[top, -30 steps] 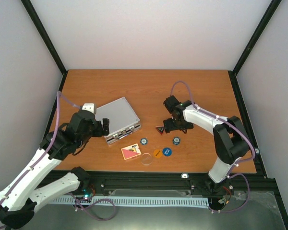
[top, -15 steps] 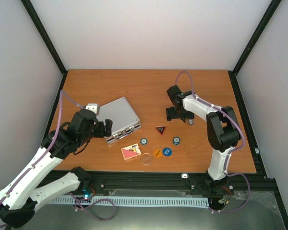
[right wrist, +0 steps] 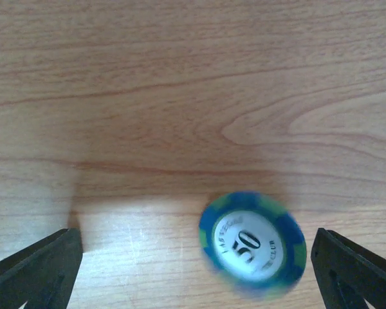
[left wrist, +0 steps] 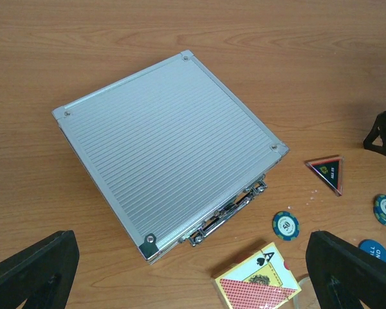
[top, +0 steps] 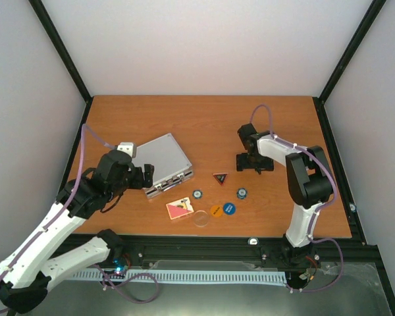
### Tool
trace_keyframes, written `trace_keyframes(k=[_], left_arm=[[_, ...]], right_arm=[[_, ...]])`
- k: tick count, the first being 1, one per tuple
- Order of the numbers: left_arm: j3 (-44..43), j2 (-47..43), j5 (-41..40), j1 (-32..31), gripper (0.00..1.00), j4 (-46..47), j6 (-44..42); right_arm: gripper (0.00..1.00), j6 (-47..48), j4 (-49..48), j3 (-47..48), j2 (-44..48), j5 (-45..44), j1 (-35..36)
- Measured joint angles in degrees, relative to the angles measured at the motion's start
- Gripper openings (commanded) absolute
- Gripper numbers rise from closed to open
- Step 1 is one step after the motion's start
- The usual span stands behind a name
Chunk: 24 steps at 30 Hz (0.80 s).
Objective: Pack up texas hold em set
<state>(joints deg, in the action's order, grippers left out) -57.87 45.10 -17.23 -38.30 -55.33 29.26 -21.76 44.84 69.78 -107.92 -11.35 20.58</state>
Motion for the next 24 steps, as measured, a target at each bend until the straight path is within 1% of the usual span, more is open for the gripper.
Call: trace_keyframes(k=[6,13,16,21,24], left_arm=[[0.0,0.1,0.0,0.0,1.00,0.0,0.0],[0.0,0.2,-0.1,0.0,1.00,0.0,0.0],[0.0,0.2,-0.1,0.0,1.00,0.0,0.0],[0.0,0.9,-0.1,0.0,1.00,0.0,0.0],[0.0,1.5,-0.1,0.0,1.00,0.0,0.0]], right_arm=[[0.98,0.1,-1.5,-0.3,0.0,1.9,-0.8],[0.95,0.2,-4.9,-1.8,0.1,7.8,-3.6],[0.92,0.3,-5.5,-2.1,0.3,7.8,-3.6],[0.92,0.4,-6.6,-3.2,0.9,7.4,-3.6],[0.88,0.5,-8.2,-4.8,2.0,6.9,-3.6]])
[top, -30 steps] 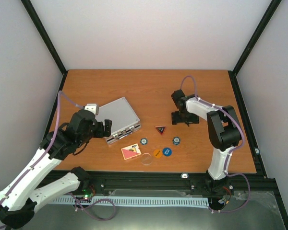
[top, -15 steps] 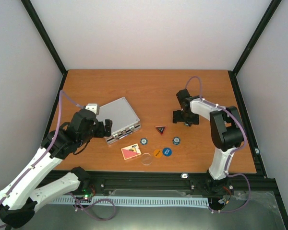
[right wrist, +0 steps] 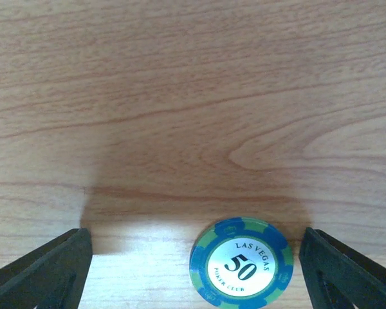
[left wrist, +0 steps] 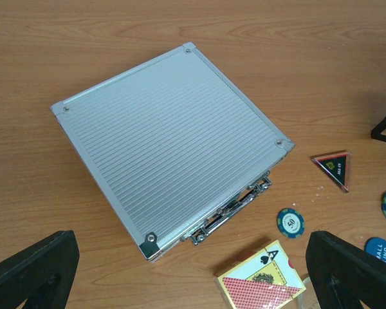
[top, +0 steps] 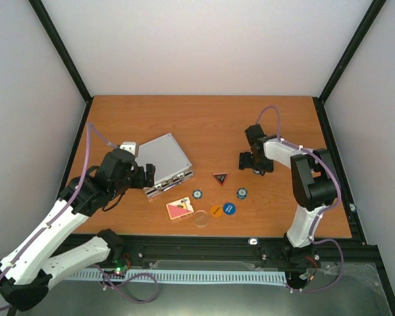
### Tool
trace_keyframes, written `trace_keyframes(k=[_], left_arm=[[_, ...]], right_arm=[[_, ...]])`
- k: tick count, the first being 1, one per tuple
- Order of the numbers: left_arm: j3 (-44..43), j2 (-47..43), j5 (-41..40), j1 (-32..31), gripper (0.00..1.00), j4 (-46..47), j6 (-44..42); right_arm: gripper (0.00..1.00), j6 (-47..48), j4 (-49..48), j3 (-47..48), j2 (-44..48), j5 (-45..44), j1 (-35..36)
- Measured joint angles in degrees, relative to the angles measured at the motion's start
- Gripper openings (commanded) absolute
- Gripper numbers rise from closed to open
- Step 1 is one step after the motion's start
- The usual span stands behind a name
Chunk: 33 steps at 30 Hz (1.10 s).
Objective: Pack up texas hold em set
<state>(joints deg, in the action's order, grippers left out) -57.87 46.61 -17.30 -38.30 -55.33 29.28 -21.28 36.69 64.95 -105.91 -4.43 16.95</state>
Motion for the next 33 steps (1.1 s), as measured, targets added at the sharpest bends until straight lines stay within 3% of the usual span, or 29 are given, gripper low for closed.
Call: trace_keyframes(k=[2,6,9,13,33], left_arm=[[0.0,0.4,0.0,0.0,1.00,0.0,0.0],[0.0,0.8,0.2,0.0,1.00,0.0,0.0],[0.0,1.0,0.3,0.0,1.00,0.0,0.0],[0.0,1.1,0.4,0.0,1.00,0.1,0.0],[0.0,2.3,1.1,0.0,1.00,0.6,0.0]], right_arm=[[0.81,0.1,-0.9,-0.9,0.5,-0.1,-0.1],[0.80,0.4,-2.5,-2.6,1.6,-0.3,-1.3],[0.65,0.5,-3.5,-3.5,2.1,-0.4,-1.8],[0.56,0.6,-4.4,-4.4,2.7,-0.3,-2.9],[0.60,1.3,-8.2,-9.4,6.4,0.3,-3.5]])
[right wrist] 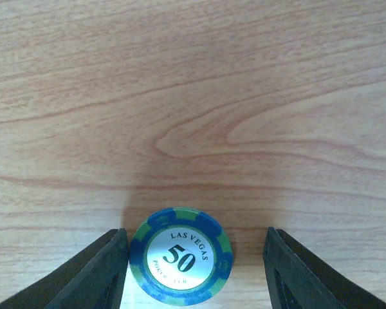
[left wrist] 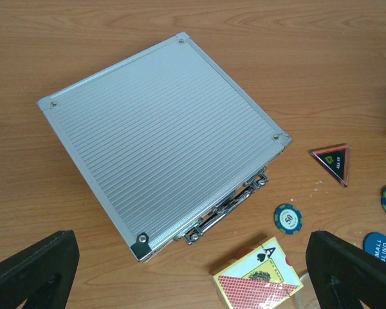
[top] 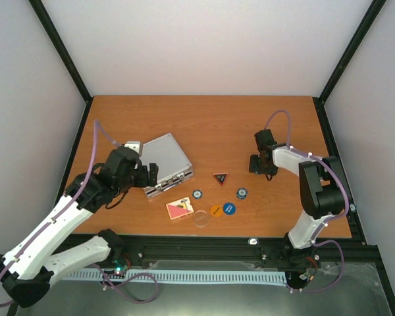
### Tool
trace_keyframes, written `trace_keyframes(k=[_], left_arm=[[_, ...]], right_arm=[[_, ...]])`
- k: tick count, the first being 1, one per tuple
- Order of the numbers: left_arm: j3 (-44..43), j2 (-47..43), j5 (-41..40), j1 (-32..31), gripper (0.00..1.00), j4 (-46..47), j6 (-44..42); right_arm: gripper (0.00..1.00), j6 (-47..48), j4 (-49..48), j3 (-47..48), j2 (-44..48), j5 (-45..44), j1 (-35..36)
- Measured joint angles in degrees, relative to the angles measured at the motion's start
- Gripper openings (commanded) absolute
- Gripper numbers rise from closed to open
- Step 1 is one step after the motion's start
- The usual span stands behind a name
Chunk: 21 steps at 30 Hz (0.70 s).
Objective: Pack up texas hold em set
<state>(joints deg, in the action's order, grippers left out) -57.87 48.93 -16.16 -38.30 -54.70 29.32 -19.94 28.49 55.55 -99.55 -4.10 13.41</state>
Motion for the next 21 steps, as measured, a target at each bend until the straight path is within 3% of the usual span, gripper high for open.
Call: trace_keyframes(k=[9,14,21], left_arm=[[0.0,0.6,0.3,0.0,1.00,1.1,0.0],[0.0,0.6,0.3,0.0,1.00,1.1,0.0],[0.0,0.2,0.3,0.0,1.00,1.1,0.0]], right_arm=[[0.59,0.2,1.0,0.0,0.2,-0.5,0.1],[0.67,0.0,2.8,0.7,-0.2,-1.5,1.0],[0.65,-0.7,3.7,1.0,-0.3,-1.5,2.4]])
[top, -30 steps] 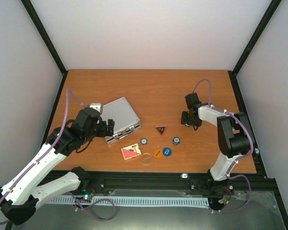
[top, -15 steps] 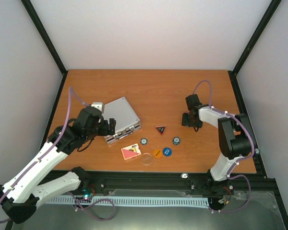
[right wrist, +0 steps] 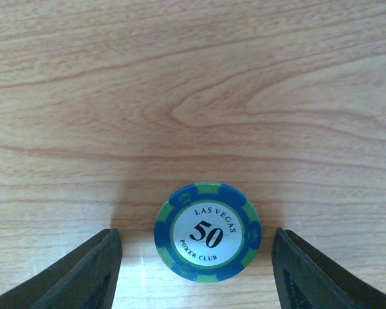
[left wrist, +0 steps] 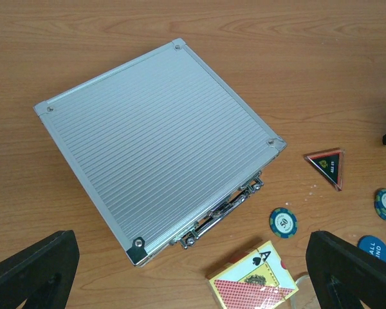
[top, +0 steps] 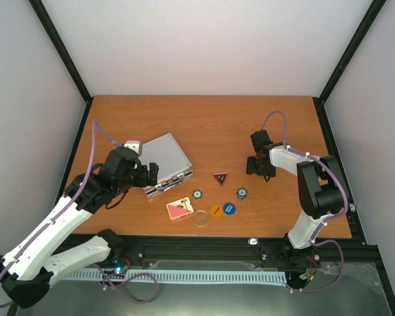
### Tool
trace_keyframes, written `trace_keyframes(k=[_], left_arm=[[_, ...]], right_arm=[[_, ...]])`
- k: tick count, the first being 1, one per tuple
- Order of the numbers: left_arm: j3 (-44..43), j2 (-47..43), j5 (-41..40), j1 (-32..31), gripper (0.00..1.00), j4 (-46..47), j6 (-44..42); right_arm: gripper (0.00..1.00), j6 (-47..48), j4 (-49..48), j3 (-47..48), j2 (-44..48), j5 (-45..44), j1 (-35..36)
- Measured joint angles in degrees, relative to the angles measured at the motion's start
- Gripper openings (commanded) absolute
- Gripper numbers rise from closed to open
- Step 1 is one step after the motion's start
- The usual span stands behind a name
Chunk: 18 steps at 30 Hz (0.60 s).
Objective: Pack up texas hold em set
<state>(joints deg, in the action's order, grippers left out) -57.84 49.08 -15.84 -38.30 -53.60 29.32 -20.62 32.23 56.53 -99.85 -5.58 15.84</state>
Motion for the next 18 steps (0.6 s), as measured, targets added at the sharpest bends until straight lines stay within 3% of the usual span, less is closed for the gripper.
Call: trace_keyframes(k=[8,18], left_arm=[[0.2,-1.0,0.0,0.0,1.00,0.0,0.0],[0.2,-1.5,-0.3,0.0,1.00,0.0,0.0]], right_arm=[[0.40,-0.2,-0.1,0.3,-0.3,-0.2,0.3],[0.35,-0.2,0.3,0.6,-0.3,-1.1,0.7]])
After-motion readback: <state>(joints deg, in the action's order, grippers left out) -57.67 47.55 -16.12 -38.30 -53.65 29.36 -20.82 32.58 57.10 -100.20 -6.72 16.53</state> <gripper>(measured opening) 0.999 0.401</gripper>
